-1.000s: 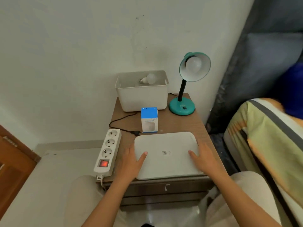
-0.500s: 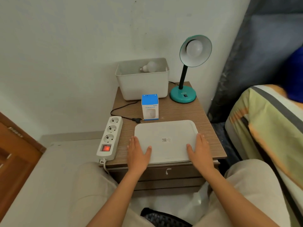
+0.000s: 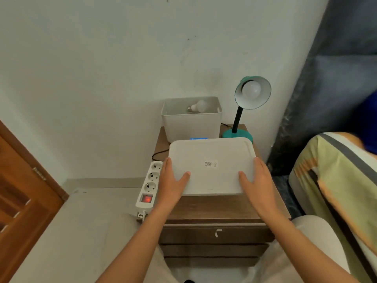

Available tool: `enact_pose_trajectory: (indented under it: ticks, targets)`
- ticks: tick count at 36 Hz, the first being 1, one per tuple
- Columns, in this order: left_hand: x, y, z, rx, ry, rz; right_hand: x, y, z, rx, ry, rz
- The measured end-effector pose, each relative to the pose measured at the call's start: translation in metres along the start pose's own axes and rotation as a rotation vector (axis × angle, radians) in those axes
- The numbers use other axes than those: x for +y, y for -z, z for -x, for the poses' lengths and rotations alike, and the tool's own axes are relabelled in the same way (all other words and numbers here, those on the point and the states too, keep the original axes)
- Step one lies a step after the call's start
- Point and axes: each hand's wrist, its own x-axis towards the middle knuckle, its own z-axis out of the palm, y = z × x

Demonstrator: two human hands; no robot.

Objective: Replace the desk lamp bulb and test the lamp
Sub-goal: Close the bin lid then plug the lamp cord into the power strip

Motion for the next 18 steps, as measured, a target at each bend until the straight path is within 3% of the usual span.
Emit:
enact_pose_trajectory:
  ticks: [5, 18]
  targets:
    - [0.036, 0.031, -0.061, 0.072, -0.076, -0.044, -0.046, 0.0, -0.064, -0.024, 0.063, -0.056]
    - [0.05, 0.042, -0.219, -0.002, 0.027, -0.048, -0.082, -0.061, -0.217, -0.168, -0.016, -0.062]
